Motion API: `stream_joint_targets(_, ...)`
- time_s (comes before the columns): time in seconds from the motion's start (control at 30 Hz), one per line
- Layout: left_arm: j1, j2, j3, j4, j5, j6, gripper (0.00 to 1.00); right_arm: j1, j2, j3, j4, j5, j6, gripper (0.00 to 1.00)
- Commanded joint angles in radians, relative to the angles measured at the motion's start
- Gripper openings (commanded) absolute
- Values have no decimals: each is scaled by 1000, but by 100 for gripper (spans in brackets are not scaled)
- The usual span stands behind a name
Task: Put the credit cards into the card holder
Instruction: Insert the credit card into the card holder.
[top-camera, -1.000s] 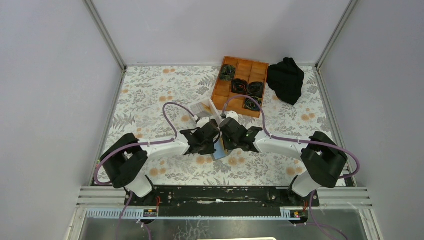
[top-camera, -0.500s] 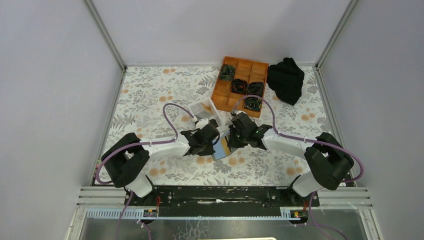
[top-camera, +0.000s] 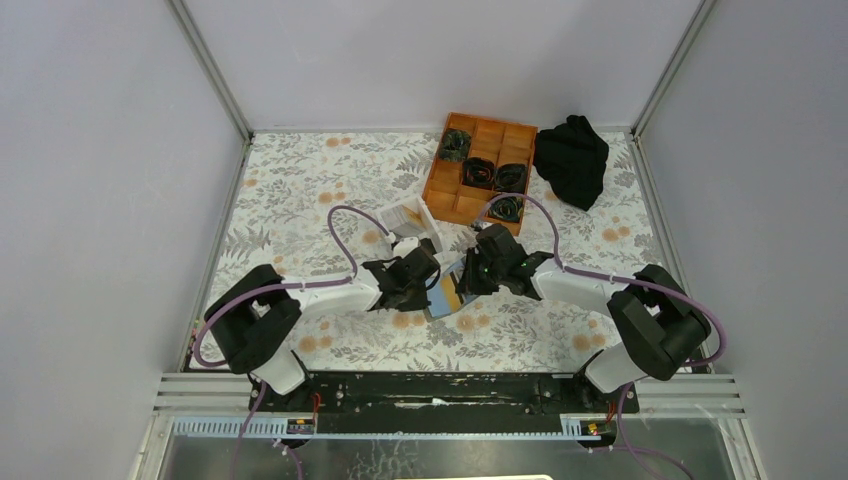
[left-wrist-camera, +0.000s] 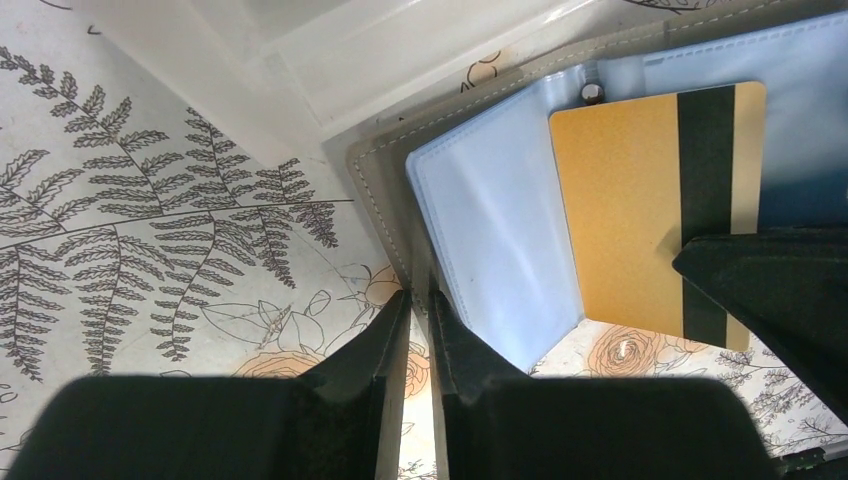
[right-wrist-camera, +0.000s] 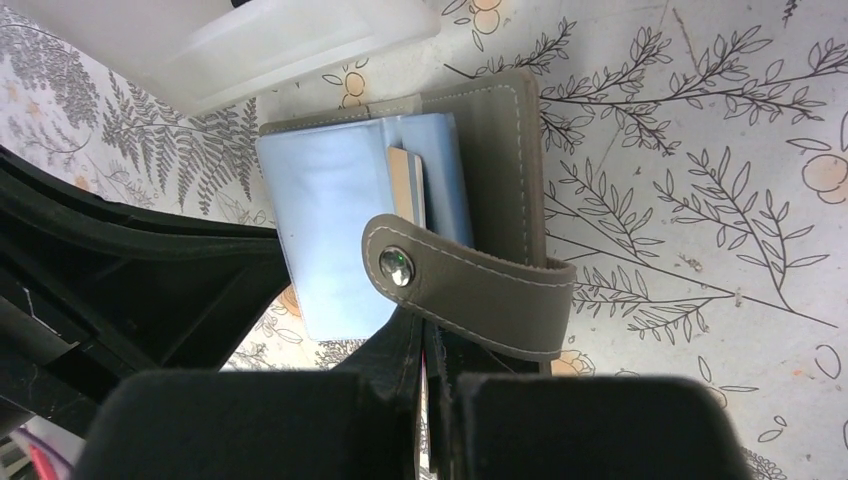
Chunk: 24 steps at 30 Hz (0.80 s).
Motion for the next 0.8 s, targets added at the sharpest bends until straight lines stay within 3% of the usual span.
stream_joint_targets(0.0,5,51,2,17,-3,13,18,-11,24,-50,4,-68,12,0)
stream_joint_targets(0.77,7,121,30,-33,5,29,18,-22,115,-96,19,-58,-34,0)
